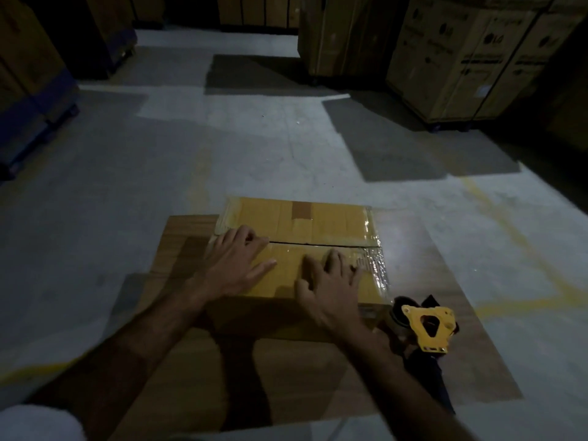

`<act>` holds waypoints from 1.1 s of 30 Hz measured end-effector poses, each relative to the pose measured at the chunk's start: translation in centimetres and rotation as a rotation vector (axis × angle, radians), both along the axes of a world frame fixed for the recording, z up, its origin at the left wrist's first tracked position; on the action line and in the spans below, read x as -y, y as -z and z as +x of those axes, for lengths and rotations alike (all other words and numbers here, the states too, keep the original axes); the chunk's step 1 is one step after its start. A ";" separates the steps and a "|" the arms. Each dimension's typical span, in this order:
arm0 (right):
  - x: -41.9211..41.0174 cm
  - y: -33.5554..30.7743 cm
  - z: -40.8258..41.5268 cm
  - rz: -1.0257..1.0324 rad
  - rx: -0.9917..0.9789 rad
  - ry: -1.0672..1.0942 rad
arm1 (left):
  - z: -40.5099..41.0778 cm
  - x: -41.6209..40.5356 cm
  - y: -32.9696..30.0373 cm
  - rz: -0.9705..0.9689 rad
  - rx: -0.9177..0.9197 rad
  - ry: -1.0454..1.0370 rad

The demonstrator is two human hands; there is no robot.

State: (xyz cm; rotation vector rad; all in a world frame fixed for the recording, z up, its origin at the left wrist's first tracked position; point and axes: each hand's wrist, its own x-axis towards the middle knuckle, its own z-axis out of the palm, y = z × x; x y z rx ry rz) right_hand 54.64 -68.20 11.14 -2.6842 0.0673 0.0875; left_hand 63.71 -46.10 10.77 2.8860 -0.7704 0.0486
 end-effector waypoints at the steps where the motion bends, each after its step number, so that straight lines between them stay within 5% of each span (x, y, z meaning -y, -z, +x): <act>1: -1.9 0.5 0.1 0.010 0.046 0.089 | 0.5 -0.6 0.0 -0.027 0.004 0.001; 4: -3.8 1.3 1.5 -0.103 0.111 0.172 | 1.0 -2.1 0.5 -0.097 0.050 -0.004; 16: -1.1 2.1 2.0 -0.193 0.150 -0.074 | 4.8 -3.1 -0.2 -0.222 0.069 0.029; 21: -1.2 2.0 2.1 -0.202 0.175 -0.074 | 10.2 -1.9 -1.5 -0.045 -0.193 0.104; 24: -0.6 2.1 2.4 -0.197 0.186 -0.087 | 10.7 -2.2 -0.7 -0.033 -0.186 0.086; 30: 2.5 1.4 4.8 -0.174 0.322 -0.259 | 8.8 -4.3 -1.2 -0.090 -0.209 -0.075; 33: 3.0 1.0 5.4 -0.222 0.411 -0.061 | 6.3 -5.1 -1.1 -0.085 -0.186 -0.240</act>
